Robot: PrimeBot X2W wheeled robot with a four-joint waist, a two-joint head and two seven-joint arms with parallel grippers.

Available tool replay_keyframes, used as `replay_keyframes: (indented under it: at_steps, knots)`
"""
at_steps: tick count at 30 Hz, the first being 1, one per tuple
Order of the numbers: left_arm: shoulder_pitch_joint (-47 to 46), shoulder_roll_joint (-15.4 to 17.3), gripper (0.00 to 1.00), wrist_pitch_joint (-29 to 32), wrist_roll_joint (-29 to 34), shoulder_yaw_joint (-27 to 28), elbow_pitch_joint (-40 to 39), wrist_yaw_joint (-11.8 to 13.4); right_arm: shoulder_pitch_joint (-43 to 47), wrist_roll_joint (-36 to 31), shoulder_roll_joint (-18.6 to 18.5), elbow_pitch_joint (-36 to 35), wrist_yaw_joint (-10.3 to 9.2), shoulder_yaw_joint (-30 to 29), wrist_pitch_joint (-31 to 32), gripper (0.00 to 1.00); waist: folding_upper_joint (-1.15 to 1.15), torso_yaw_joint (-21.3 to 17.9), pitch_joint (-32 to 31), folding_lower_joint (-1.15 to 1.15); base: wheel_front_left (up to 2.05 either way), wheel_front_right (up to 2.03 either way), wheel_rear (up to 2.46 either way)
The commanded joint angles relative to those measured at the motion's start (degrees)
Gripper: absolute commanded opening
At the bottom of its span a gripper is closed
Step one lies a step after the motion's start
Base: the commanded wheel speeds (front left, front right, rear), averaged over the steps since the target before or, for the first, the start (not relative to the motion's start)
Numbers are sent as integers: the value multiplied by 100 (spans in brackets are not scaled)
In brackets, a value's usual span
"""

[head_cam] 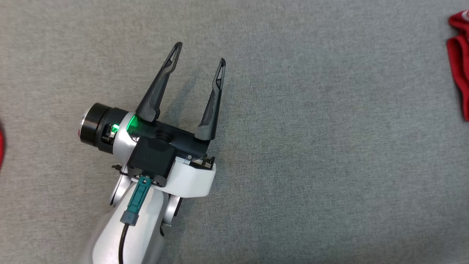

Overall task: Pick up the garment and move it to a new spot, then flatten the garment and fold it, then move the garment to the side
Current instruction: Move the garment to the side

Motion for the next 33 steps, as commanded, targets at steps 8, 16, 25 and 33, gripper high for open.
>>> replay_keyframes:
  at_steps: [8, 16, 25, 33]
  knots:
    - [563, -80, 100, 1, -205, 240, 79, 118, 372, -608, 721, -942, -3, -731, -84, 100, 0, 200, -1153, 0, 0, 0, 0]
    - [1168, -125, 100, 0, -282, 652, 73, 143, 1965, -1350, 1748, -2812, -4, -2363, -86, 100, 0, 480, -1929, 0, 0, 0, 0]
    - [1650, -151, 100, 0, -273, 962, 82, 68, 3533, -1839, 2787, -4306, -3, -3296, -87, 100, 0, 675, -2333, 0, 0, 0, 0]
    - [1971, -197, 100, 1, -484, 1114, 213, 60, 4454, -1984, 3781, -4887, -3, -3786, -87, 100, 0, 774, -2567, 0, 0, 0, 0]
